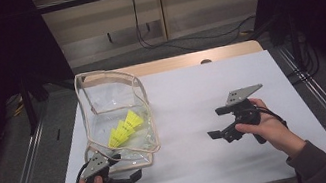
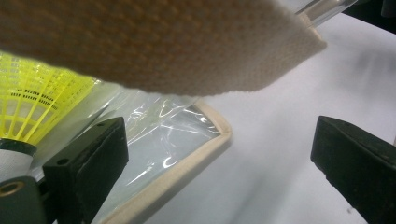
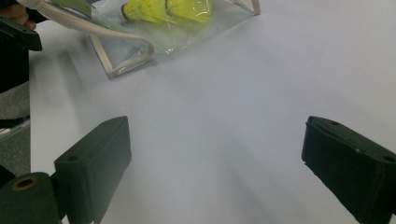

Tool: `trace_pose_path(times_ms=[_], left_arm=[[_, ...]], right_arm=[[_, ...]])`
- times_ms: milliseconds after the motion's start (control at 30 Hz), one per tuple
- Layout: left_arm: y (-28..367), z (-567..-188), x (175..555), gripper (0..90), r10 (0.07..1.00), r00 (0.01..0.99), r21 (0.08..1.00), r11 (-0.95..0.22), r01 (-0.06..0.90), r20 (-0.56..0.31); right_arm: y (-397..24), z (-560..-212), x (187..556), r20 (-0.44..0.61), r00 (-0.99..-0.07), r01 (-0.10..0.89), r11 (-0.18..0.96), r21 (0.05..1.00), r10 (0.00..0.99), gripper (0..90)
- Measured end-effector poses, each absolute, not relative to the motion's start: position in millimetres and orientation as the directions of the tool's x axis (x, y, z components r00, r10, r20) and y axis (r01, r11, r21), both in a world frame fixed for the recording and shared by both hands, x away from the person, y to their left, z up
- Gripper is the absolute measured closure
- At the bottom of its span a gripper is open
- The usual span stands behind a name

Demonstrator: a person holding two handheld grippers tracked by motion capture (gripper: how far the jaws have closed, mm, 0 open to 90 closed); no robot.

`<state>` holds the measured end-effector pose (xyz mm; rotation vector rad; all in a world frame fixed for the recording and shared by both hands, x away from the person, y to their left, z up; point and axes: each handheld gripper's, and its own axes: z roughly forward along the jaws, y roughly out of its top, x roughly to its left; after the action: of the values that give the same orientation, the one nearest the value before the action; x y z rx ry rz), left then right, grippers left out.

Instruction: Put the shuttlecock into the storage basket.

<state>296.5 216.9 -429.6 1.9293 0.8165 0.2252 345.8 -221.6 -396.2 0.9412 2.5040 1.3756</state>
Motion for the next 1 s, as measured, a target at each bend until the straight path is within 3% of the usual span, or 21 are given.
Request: trace_pose_path(times_ms=[1000], left_arm=[[216.6,-429.6,296.0,3.9,0.631,0.754,0.849,-0.286,0.445,-0.183]], right_arm=[[-249.0,-414.3,329.3,0.166,-0.773,0.463,0.365,0.808,0.612,8.1]])
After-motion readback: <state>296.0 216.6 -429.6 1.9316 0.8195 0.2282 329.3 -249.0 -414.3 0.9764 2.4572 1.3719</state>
